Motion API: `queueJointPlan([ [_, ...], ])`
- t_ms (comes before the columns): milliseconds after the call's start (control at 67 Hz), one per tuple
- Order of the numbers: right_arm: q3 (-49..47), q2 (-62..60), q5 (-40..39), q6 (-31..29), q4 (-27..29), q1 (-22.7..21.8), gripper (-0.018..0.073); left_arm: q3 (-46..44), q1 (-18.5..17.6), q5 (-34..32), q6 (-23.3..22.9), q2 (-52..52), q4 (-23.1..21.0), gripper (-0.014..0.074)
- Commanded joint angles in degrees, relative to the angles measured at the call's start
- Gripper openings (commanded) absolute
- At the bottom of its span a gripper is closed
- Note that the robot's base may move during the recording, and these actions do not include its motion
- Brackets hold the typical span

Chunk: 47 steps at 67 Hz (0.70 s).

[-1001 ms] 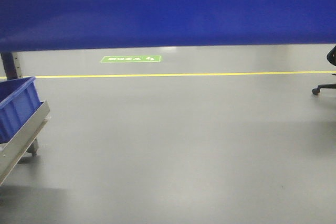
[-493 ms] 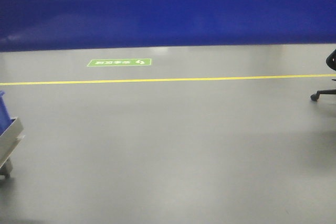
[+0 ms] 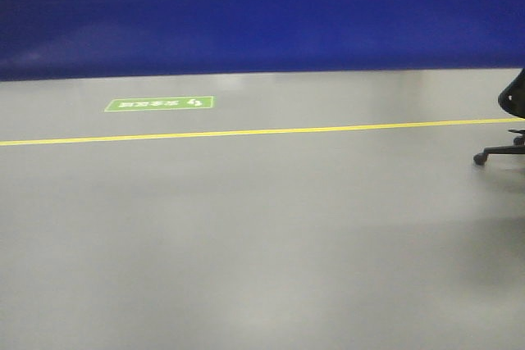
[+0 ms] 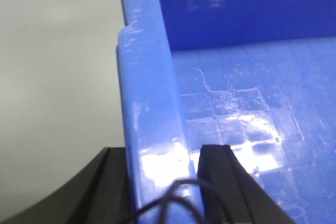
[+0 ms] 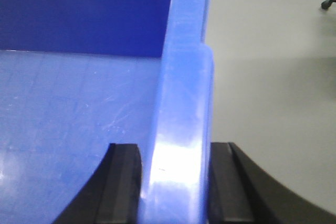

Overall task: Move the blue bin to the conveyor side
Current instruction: 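Hold the bin in both grippers while the base turns away from the shelf, then carry the bin in both grippers past the red frame toward the table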

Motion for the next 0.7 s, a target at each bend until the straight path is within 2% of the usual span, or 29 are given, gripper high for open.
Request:
queueJointPlan([
  [0, -1.56, -0.98, -7.44, -1.54, -1.8, -0.13, -0.0078, -0.98, -0.25, -6.27, 1.11, -1.08, 1.73, -0.0009],
  [687, -1.56, -0.98, -8.18, -1.54, -1.8, -0.13, -0.0078, -0.98, -0.25, -6.27, 1.11, -1.07, 1.84, -0.0009],
])
